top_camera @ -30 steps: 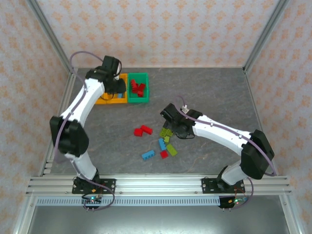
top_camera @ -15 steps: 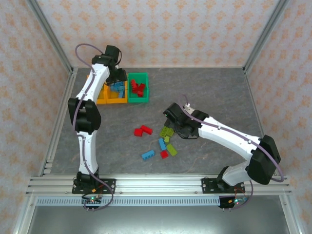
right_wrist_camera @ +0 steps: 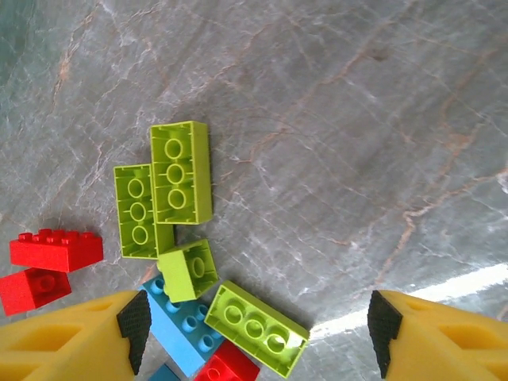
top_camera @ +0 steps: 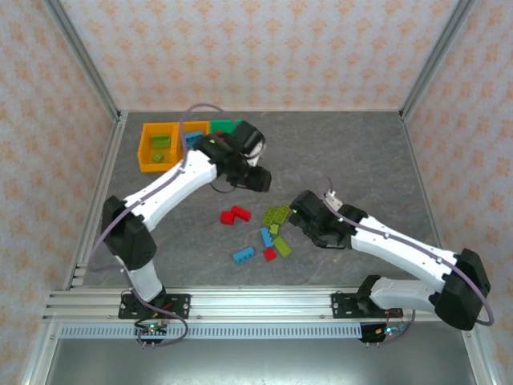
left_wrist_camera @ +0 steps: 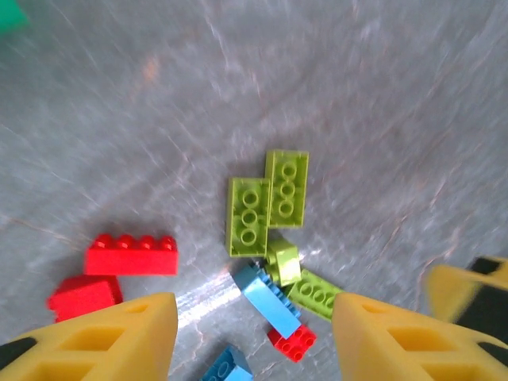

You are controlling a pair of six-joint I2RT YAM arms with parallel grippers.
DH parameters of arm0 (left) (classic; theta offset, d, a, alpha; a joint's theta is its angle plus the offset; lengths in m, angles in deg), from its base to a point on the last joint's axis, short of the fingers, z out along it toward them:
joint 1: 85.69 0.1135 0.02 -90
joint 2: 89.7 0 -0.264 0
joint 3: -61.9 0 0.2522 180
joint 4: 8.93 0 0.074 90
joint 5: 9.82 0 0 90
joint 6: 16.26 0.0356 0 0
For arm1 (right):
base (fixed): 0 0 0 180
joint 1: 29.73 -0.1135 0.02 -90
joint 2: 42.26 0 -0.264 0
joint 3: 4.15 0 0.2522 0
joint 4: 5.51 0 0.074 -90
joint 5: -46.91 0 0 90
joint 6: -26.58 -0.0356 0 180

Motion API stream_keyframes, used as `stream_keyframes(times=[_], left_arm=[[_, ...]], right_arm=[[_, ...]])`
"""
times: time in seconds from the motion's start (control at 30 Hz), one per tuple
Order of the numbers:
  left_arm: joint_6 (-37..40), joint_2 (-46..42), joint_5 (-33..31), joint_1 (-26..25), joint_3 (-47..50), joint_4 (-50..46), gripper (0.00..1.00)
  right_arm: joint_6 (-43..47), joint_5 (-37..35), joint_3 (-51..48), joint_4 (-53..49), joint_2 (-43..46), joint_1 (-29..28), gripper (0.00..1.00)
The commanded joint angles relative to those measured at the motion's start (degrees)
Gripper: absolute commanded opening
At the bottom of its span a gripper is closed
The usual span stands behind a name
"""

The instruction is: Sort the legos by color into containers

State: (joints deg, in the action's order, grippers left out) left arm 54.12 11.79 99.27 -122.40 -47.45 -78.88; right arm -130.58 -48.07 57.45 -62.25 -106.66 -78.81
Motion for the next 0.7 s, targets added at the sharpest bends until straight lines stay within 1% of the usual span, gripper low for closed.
stream_keyframes(times=[0.0,0.23,0.37,0.5,0.57,0.67], left_arm=[[0.05,4.63,-0.78,-1.55,1.99,2.25,0.54],[2.21,14.05,-1.88,-2.40,1.49,3.62,0.55],[2.71,17.97,-0.41,-2.40,0.03,1.52,0.54],[2.91,19.45,0.49,-2.40,0.78,2.20,0.54],[3.10,19.96,-1.57,-2.38,1.06,1.87,0.54],[1.92,20.58,-7.67,-1.87,1.21,-0.45,0.49]], right_arm=[[-4.42,-2.67,-2.58,-3.08,4.45,0.12,0.74],[-6.50,-3.33,-6.14,-2.64,10.81,0.19,0.74],[-6.26,-3.73,-6.17,-3.58,11.31,0.12,0.74],[-6.73,-3.04,-7.08,-2.15,11.05,0.12,0.74],[-6.87,-2.85,-7.28,-1.26,10.71,0.12,0.73],[-6.36,-2.78,-6.58,-0.83,9.71,0.13,0.74]])
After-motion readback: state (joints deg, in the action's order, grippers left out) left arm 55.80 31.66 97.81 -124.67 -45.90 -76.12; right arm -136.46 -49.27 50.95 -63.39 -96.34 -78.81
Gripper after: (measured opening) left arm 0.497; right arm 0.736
